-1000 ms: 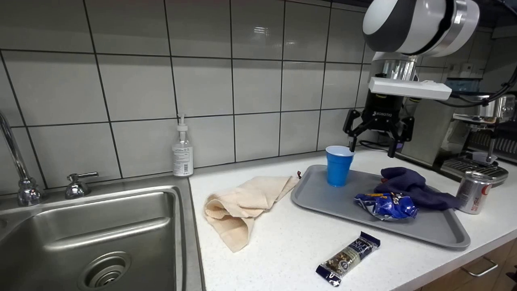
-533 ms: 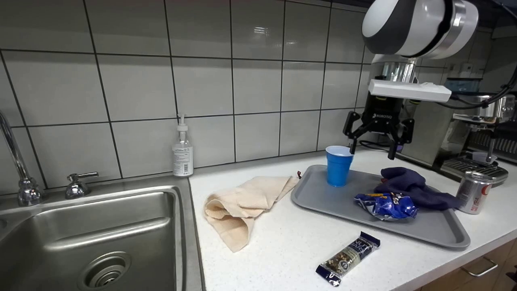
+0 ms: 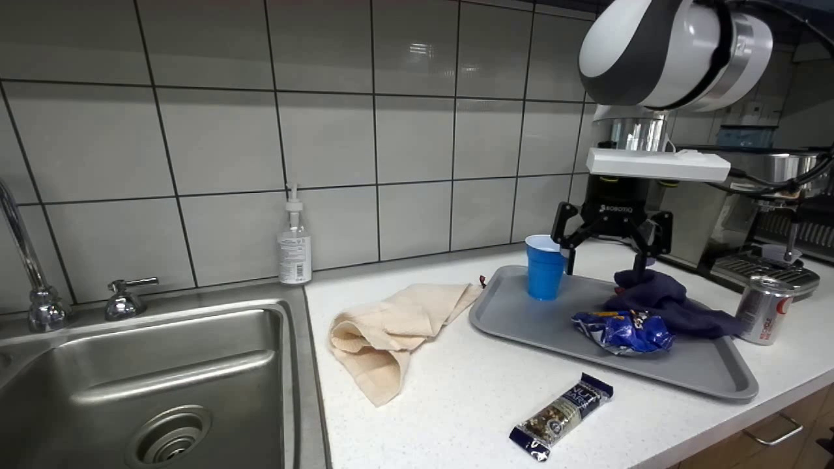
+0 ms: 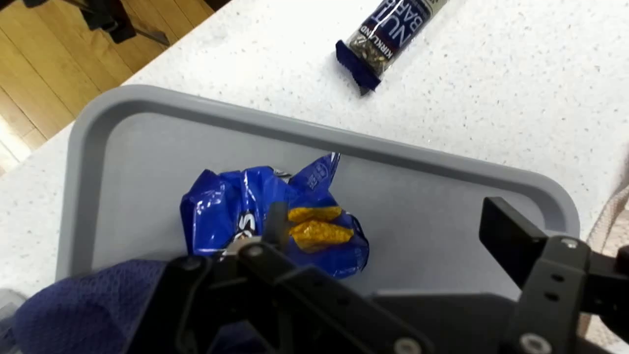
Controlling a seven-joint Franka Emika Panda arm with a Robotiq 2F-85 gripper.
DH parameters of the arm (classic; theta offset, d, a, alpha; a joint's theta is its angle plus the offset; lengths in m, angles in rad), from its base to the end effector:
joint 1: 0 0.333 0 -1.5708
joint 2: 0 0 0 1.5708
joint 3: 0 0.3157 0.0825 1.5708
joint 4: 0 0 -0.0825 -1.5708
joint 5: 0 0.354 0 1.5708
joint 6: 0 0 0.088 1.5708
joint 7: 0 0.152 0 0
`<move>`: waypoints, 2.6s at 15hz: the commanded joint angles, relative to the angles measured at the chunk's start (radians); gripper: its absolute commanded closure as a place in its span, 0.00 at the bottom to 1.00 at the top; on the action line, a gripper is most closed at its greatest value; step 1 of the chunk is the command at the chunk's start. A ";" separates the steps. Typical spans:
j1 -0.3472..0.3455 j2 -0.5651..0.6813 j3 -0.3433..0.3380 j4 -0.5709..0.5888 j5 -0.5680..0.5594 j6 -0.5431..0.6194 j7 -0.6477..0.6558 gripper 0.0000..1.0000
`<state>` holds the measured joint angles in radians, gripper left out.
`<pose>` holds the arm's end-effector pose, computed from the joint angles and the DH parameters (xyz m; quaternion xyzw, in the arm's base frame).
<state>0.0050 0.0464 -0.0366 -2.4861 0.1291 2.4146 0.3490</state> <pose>0.4369 -0.0094 0.2403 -0.9687 0.2382 0.0642 0.0293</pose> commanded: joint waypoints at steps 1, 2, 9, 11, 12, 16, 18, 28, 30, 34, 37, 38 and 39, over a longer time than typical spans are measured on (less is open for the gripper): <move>0.020 -0.060 0.028 -0.058 -0.004 -0.034 0.065 0.00; 0.028 -0.067 0.035 -0.072 -0.007 -0.031 0.079 0.00; 0.078 -0.093 0.097 -0.159 0.031 0.009 0.175 0.00; 0.094 -0.089 0.117 -0.174 0.058 0.018 0.190 0.00; 0.102 -0.084 0.126 -0.179 0.071 0.026 0.204 0.00; 0.122 -0.057 0.148 -0.190 0.121 0.060 0.249 0.00; 0.126 -0.042 0.151 -0.190 0.128 0.092 0.286 0.00; 0.139 0.065 0.139 -0.179 0.090 0.238 0.442 0.00; 0.144 0.086 0.136 -0.181 0.084 0.259 0.461 0.00; 0.156 0.130 0.124 -0.177 0.073 0.300 0.504 0.00; 0.170 0.158 0.113 -0.177 0.058 0.326 0.534 0.00; 0.176 0.165 0.108 -0.176 0.054 0.332 0.540 0.00; 0.181 0.171 0.104 -0.175 0.051 0.337 0.547 0.00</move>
<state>0.1589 0.1977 0.0888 -2.6679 0.2127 2.7272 0.8410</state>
